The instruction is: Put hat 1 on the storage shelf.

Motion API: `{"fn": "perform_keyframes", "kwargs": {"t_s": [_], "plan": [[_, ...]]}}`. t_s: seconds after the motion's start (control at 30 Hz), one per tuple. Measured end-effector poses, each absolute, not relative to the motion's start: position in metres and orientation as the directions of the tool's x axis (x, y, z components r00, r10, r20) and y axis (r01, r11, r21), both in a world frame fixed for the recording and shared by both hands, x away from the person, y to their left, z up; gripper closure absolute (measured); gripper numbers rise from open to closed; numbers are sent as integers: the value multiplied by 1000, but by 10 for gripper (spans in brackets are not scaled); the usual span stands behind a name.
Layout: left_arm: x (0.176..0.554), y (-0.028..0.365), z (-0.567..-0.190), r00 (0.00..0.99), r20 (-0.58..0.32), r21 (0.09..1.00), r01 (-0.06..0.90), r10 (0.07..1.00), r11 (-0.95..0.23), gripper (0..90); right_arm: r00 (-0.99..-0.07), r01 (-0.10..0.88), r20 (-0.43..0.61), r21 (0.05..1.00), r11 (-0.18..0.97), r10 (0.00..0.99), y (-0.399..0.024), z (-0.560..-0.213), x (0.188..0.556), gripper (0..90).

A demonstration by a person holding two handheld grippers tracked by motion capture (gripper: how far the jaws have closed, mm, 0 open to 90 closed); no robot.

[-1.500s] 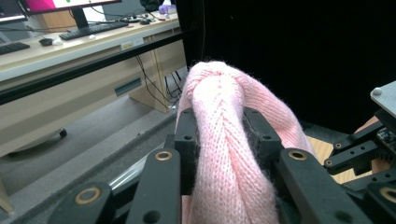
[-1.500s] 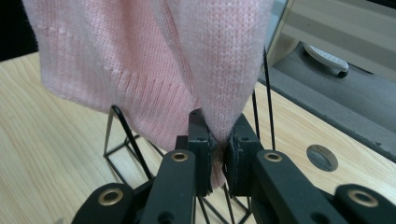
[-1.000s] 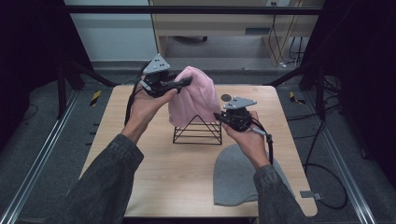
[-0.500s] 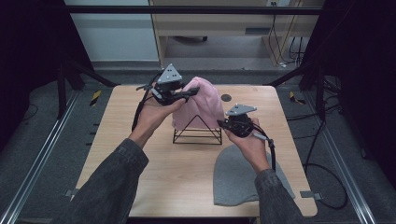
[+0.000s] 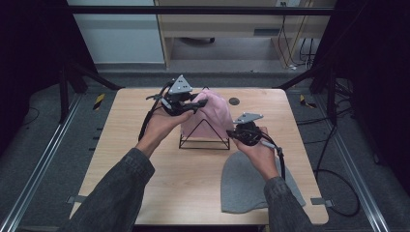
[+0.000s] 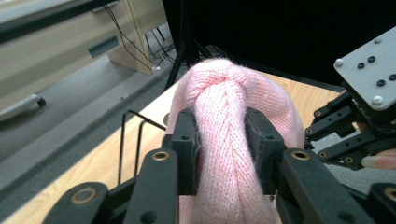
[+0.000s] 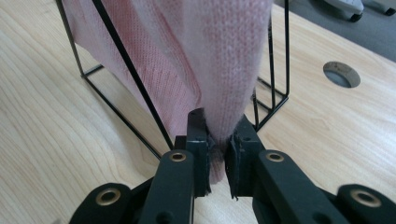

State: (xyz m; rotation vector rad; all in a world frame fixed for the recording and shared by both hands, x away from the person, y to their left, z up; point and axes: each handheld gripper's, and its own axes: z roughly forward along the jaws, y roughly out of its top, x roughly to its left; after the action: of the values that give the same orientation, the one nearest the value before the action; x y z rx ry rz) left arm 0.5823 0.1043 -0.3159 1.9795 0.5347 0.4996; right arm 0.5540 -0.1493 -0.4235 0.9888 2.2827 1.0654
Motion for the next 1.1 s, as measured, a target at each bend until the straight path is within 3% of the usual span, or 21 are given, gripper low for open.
{"fn": "perform_keyframes", "kwargs": {"t_s": [0.27,0.63,1.1], "plan": [[579,94,-329,833,107,877,178,542,-445,720,-647,452,-51,778,436,761,-158,-425,550,641],[576,96,-339,829,88,858,219,552,-466,702,-610,460,-94,767,448,787,-180,-421,533,479],[565,114,-339,810,44,882,243,584,-404,476,-557,532,-91,725,439,826,-218,-427,522,440]]}}
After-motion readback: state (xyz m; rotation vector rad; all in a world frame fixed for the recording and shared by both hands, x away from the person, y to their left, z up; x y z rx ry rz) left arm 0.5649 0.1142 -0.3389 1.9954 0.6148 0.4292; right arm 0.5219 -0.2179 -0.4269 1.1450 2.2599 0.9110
